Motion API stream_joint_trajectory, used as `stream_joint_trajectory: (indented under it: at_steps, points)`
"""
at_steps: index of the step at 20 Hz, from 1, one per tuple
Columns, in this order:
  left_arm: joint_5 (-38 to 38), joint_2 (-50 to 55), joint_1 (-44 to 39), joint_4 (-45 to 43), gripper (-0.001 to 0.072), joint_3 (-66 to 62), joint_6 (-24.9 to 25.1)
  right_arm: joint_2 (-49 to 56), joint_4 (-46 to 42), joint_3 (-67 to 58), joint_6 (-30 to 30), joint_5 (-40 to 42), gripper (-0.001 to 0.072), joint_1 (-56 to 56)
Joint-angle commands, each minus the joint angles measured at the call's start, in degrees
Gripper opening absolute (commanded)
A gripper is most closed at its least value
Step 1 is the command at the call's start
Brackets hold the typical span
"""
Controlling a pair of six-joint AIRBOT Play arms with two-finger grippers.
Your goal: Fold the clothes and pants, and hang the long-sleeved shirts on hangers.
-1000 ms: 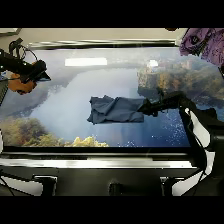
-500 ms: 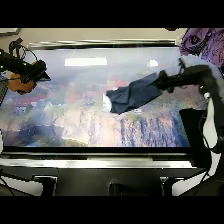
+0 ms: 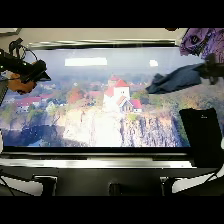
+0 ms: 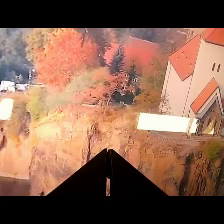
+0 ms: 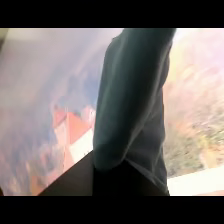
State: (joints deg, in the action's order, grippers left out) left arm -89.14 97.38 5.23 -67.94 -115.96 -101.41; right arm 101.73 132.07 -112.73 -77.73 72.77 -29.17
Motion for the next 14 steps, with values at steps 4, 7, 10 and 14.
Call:
stream_joint_trajectory:
  at_steps: [4, 7, 10, 14]
  points:
    - [-0.02, -0.02, 0.02, 0.02, 0.0016, 0.0, -0.17, -5.22, -11.54, -1.11, 11.41, 2.95, 0.0028, -9.22]
    - [-0.02, 0.0, 0.02, 1.07, 0.0016, 0.0, -0.15, -8.87, -19.93, -1.11, 17.0, 4.85, 0.0028, -10.1]
    - [-0.02, 0.0, 0.0, 1.88, 0.0016, 0.0, -0.15, -11.96, -24.33, -1.11, 20.31, 7.04, 0.0028, -10.03]
    - [-0.02, 0.0, -0.17, 1.92, 0.0016, 0.0, -0.13, -13.84, -24.85, -1.11, 21.64, 13.09, 0.0029, -10.03]
